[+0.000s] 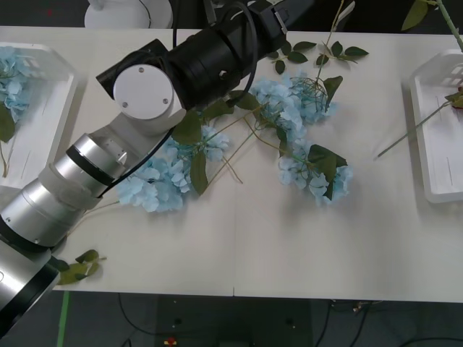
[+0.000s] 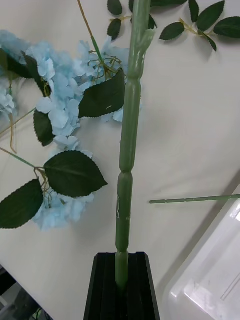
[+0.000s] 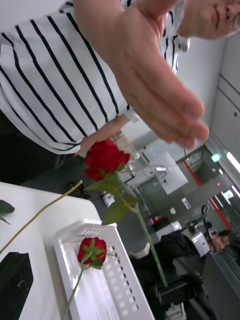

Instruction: Place the red flowers into the right box and the blue flowers into the left box. If a person shows an open palm, hand one flower to the person first, then continue sorting.

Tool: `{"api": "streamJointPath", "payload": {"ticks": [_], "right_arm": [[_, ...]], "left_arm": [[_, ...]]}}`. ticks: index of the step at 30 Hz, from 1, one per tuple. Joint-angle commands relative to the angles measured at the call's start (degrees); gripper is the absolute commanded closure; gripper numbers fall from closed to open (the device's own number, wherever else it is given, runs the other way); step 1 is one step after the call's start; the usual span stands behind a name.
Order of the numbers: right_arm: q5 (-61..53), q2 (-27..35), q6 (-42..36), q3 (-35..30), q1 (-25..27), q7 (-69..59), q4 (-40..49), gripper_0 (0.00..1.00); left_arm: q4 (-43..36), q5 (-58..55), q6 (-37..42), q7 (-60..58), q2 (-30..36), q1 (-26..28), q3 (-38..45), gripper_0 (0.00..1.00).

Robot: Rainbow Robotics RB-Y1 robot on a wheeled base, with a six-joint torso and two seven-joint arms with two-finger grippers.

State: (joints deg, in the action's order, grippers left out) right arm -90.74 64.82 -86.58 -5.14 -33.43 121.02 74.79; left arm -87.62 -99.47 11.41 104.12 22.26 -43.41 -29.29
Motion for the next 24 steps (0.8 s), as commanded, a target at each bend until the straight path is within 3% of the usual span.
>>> {"api": "streamJointPath", "payload": {"ticks": [1, 9, 16, 24], "right_arm": [[-3.5, 3.1, -3.0, -3.2, -2.0, 10.4, -1.5, 1.0], [12.6, 4.9, -2.0, -6.6, -2.0, 10.1, -8.7, 1.0], [30.2, 4.9, 3.3, -4.2, 0.1, 9.8, -13.5, 1.0], [39.2, 1.5, 15.8, 0.3, 2.6, 4.1, -18.8, 1.0]], "left_arm": [[-3.0, 1.1, 14.3, 1.3, 5.4, -0.9, 9.2, 0.0], [-3.6, 9.5, 40.0, -1.1, 9.8, 0.0, 21.9, 0.0], [-12.1, 19.6, 60.8, -2.6, 13.0, 4.7, 32.9, 0.0], [-20.2, 21.4, 66.8, -1.9, 16.8, 13.7, 35.4, 0.0]]}}
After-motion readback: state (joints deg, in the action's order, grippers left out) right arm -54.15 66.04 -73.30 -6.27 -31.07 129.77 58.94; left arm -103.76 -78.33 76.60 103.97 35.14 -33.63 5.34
